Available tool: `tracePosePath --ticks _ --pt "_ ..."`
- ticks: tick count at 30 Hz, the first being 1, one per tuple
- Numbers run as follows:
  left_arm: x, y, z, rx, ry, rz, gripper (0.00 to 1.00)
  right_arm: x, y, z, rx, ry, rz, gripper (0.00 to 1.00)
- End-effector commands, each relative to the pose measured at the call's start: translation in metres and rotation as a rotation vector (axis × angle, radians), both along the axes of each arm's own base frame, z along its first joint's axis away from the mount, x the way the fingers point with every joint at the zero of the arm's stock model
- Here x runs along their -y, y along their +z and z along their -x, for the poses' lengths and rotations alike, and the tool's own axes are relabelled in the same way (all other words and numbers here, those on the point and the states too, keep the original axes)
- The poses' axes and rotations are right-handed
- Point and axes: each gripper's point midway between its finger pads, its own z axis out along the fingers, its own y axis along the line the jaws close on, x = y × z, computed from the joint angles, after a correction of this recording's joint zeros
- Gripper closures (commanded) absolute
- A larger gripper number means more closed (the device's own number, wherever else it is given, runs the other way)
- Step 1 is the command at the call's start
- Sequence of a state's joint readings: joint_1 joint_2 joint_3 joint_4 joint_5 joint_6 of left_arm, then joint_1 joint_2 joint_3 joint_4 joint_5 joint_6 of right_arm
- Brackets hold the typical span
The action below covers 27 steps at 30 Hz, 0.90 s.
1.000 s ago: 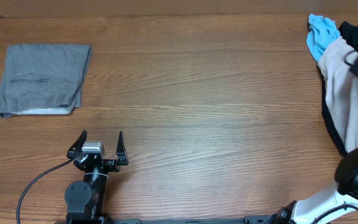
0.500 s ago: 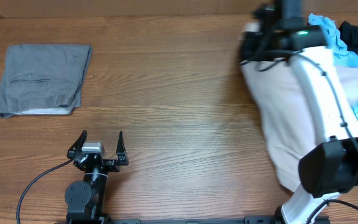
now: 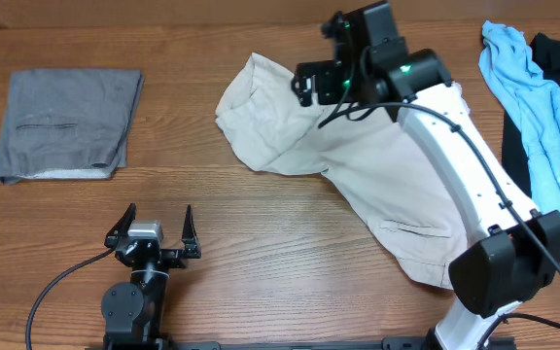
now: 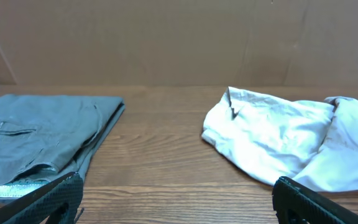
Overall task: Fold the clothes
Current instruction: 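Drag the beige pants with the right gripper onto the table center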
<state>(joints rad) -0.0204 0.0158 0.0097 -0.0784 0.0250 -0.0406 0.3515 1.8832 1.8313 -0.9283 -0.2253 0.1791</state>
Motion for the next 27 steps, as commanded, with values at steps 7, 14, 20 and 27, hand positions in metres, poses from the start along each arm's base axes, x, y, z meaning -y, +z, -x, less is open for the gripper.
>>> tracePosePath --ticks 7,14,20,27 --pt "0.001 0.0 0.0 0.007 -0.007 -0.026 0.0 0.064 0.01 -0.017 -0.008 -0.144 0.019 0.0" --pt "0.001 0.0 0.0 0.007 -0.007 -0.026 0.0 0.1 0.009 -0.026 -0.014 -0.22 0.02 0.0" --pt "0.001 0.0 0.0 0.007 -0.007 -0.026 0.0 0.124 0.008 -0.029 -0.02 -0.269 0.022 0.0" --pt "0.001 0.0 0.0 0.008 -0.007 -0.026 0.0 0.169 0.011 -0.028 -0.03 -0.324 0.062 0.0"
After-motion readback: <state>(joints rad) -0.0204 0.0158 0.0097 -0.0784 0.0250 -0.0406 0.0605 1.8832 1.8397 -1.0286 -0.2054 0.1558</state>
